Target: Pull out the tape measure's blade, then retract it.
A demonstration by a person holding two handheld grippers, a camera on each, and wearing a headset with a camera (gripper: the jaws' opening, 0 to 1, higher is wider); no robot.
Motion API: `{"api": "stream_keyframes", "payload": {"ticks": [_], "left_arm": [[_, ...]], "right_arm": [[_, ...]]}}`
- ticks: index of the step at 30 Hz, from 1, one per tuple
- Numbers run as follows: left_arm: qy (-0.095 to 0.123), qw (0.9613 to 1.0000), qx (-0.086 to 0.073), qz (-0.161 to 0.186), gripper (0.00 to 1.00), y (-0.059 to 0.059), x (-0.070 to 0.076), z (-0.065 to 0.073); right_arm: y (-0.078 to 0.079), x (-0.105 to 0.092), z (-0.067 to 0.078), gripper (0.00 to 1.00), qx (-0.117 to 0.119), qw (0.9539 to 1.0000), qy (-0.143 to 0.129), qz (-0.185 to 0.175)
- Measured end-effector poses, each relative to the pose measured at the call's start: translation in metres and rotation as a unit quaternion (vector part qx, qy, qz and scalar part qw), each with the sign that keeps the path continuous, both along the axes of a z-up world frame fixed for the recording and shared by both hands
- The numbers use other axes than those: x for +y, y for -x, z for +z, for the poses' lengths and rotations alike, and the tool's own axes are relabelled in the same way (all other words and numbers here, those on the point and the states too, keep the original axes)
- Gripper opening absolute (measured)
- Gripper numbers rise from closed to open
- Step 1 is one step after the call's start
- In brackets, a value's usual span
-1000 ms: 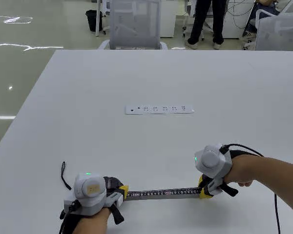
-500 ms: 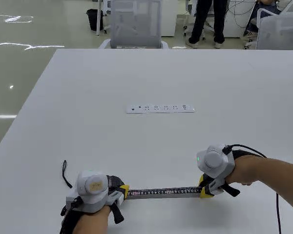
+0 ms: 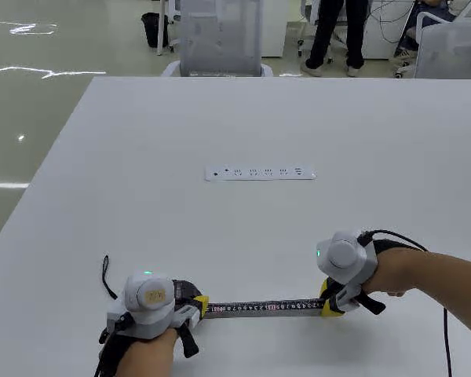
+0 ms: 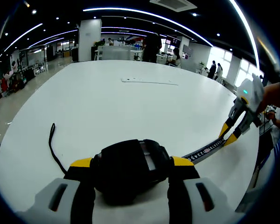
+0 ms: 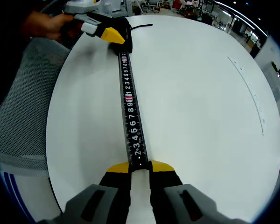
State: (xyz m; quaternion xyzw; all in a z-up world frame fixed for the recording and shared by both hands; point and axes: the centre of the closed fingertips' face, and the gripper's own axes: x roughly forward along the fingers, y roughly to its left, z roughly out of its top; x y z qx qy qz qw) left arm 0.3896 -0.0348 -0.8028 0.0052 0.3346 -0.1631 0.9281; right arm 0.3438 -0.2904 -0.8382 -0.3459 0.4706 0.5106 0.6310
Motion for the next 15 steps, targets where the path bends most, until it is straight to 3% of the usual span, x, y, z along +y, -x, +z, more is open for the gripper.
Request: {"api": "stream_keyframes", "payload": {"ticks": [15], "left_arm": [[0.001,1.0000,0.001,-0.002,0.59,-0.0005,0.0003,-0.0010]], "right_arm": [[-0.0014,0.0051,0.0002,0.14,0.002,1.0000,0.000,-0.002]]}}
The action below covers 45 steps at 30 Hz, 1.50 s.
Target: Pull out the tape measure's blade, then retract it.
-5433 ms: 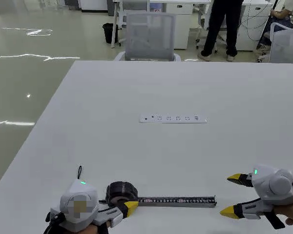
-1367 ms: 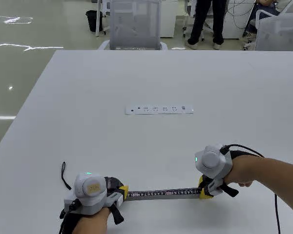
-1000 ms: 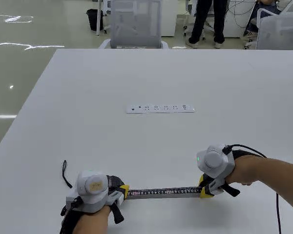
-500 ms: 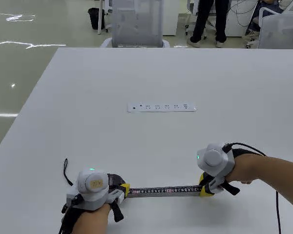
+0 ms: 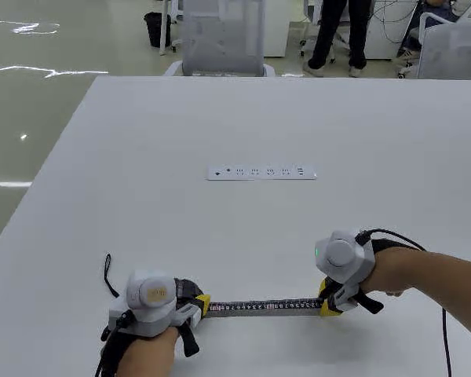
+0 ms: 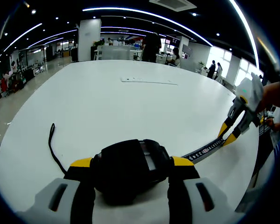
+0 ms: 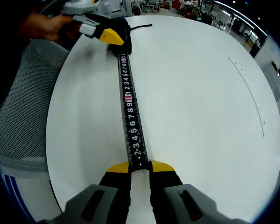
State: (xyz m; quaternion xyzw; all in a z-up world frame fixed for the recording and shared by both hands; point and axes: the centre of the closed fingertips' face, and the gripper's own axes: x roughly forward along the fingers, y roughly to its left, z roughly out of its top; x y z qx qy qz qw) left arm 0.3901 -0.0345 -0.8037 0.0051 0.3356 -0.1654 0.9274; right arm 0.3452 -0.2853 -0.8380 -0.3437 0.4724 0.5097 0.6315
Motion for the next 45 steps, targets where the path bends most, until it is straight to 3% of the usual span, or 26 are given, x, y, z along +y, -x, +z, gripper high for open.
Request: {"api": "stream_keyframes", "payload": {"ticks": [45], "left_arm": [[0.002,1.0000,0.003,-0.002,0.59,0.000,0.001,-0.001]], "right_arm": [[-0.003,0.014,0.000,0.14,0.001,1.0000,-0.002,-0.007]]}}
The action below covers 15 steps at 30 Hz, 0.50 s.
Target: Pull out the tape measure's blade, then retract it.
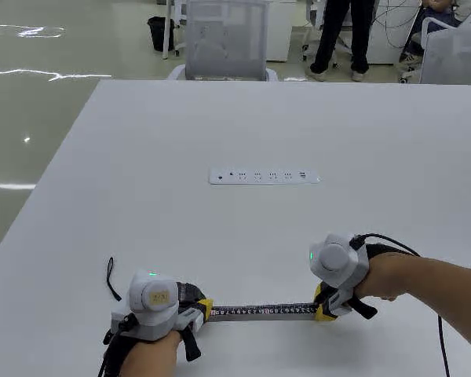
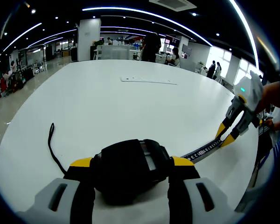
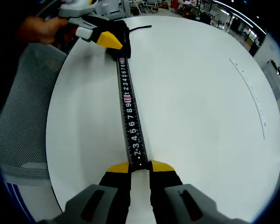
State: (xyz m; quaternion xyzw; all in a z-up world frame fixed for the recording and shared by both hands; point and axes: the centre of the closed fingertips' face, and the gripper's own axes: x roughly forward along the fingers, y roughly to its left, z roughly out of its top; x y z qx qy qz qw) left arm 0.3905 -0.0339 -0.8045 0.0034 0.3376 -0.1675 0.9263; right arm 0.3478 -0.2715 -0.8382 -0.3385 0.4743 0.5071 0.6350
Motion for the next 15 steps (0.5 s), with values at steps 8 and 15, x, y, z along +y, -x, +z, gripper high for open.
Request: {"api": "stream_keyframes", "payload": {"ticks": [8,15], "left_arm": [[0.001,1.0000,0.000,0.000,0.59,-0.0001,-0.0001,-0.0001],[0.001,1.0000,-0.001,0.000,0.60,-0.0003,-0.0002,-0.0001]], "right_arm": [[-0.0003,0.0025,0.0000,0.14,0.001,1.0000,-0.004,-0.002],[-0.0011,0.0052,-0.0001,0.15,0.001,1.0000,-0.007,-0.003]]}}
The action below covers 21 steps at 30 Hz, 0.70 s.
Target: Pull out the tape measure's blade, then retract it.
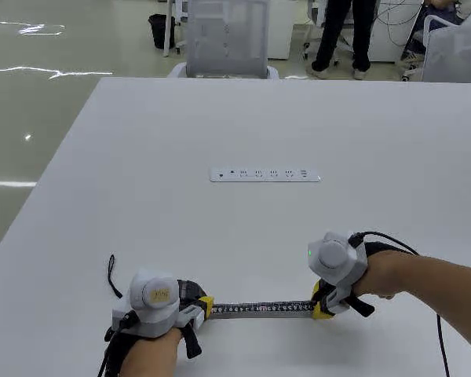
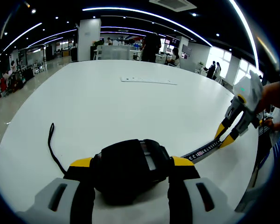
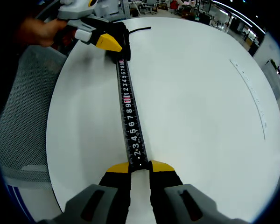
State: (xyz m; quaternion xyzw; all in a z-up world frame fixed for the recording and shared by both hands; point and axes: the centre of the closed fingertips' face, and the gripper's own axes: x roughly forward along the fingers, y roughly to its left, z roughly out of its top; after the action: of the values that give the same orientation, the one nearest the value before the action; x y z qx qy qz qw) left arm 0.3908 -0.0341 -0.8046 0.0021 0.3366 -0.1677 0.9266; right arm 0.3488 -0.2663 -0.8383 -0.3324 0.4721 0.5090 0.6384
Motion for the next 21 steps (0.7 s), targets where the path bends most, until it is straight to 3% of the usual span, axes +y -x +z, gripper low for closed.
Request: {"api": "stream_keyframes", "payload": {"ticks": [21], "left_arm": [[0.001,1.0000,0.000,0.000,0.60,0.0000,0.0004,0.0002]], "right_arm": [[-0.0007,0.0089,0.0007,0.15,0.000,1.0000,-0.005,-0.002]]}}
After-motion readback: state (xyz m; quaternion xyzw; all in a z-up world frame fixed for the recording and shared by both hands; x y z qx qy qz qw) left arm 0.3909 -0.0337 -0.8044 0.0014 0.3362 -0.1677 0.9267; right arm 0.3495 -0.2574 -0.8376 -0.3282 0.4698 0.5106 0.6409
